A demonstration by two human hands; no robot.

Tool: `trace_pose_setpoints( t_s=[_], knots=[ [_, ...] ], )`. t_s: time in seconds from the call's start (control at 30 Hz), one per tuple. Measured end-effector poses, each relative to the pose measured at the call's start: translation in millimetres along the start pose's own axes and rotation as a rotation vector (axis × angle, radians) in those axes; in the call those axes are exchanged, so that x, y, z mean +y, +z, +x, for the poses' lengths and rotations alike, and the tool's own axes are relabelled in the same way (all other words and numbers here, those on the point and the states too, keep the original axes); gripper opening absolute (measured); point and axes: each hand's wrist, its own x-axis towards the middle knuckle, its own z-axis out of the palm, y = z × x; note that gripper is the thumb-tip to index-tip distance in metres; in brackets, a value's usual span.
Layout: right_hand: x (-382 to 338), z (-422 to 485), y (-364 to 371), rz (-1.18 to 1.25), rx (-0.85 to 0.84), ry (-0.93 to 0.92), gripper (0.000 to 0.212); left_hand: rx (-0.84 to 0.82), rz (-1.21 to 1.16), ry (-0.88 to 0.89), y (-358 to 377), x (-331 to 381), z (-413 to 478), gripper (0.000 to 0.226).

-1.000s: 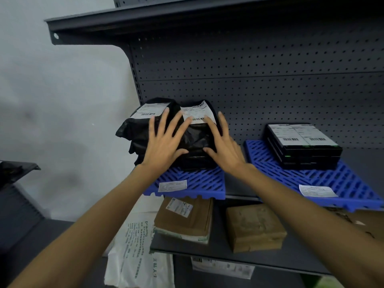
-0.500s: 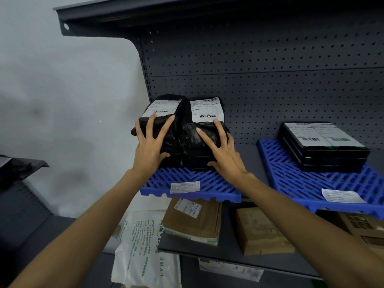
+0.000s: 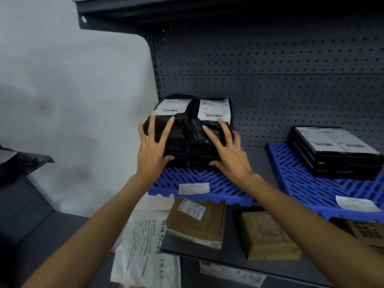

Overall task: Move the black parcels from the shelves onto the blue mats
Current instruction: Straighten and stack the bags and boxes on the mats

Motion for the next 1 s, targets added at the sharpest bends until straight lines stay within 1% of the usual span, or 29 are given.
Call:
trace_pose_setpoints(
  t_s=[0.1, 0.17, 0.23, 0.3, 0.37, 0.43, 0.67, 0.83, 1.0],
  knots=[
    [5.9, 2.7, -7.4, -0.096, 0.071, -0.068, 0.118, -0.007, -0.025, -0.025, 4.0, -7.7, -3.6, 0.135],
    [3.5, 10.7, -13.5, -0.156, 0.081, -0.132, 0.118, -0.001, -0.095, -0.016, 6.0, -8.4, -0.7, 0.137],
    [-2.4, 20.8, -19.0, -0.221, 0.031, -0.184, 0.123, -0.002, -0.198, 0.044, 8.7, -6.8, 2.3, 0.139],
    [-8.5, 29.0, -22.6, -0.250, -0.055, -0.202, 0.127, -0.010, -0.279, 0.094, 10.2, -7.1, 3.3, 0.140],
    [-12.3, 33.2, -25.2, -0.253, -0.117, -0.182, 0.127, -0.007, -0.332, 0.116, 11.2, -8.8, 3.4, 0.138],
    [-13.8, 33.6, -27.4, -0.252, -0.135, -0.166, 0.122, 0.001, -0.365, 0.145, 12.6, -11.0, 3.2, 0.135],
    [-7.4, 30.6, -31.0, -0.264, -0.132, -0.178, 0.116, 0.010, -0.362, 0.201, 12.9, -11.2, 2.6, 0.130],
    [2.9, 29.5, -29.3, -0.282, -0.141, -0.189, 0.119, -0.009, -0.350, 0.206, 15.2, -4.5, 4.3, 0.130],
    [-0.2, 31.6, -27.4, -0.321, -0.189, -0.205, 0.121, -0.060, -0.283, 0.133, 8.3, 8.2, 0.1, 0.131]
  ],
)
